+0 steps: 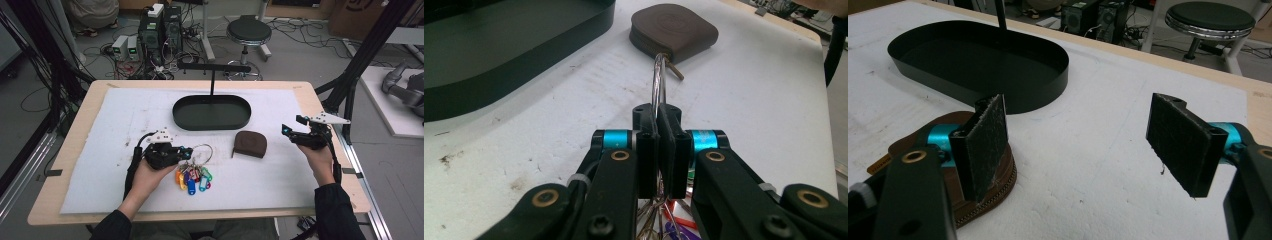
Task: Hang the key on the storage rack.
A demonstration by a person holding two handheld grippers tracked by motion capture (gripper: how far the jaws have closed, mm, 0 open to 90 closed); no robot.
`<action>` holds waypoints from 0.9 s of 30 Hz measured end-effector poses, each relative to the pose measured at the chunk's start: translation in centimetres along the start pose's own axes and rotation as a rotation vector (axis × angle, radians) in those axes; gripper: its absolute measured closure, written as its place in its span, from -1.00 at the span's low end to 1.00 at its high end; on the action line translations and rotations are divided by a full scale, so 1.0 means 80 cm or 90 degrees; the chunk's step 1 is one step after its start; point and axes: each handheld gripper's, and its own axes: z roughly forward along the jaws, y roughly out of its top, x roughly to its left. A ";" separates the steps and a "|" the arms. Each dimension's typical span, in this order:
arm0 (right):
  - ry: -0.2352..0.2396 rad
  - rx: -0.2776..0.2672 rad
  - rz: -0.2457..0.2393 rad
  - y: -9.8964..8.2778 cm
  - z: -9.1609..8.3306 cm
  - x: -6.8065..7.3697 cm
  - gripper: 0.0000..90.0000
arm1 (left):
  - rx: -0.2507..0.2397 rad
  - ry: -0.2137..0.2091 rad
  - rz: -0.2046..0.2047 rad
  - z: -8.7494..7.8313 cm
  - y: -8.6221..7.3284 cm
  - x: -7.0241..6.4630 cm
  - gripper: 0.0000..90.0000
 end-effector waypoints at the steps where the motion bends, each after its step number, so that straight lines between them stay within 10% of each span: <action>1: 0.000 -0.001 0.001 0.000 0.000 0.000 -0.44 | 0.000 -0.002 0.007 -0.001 0.000 0.000 0.92; 9: -0.001 0.000 0.000 0.000 0.000 0.000 -0.44 | -0.025 0.005 0.088 -0.014 0.016 -0.009 0.93; 27: -0.002 0.004 0.004 0.000 0.002 0.000 -0.44 | -0.096 0.016 0.125 -0.060 0.060 -0.009 0.93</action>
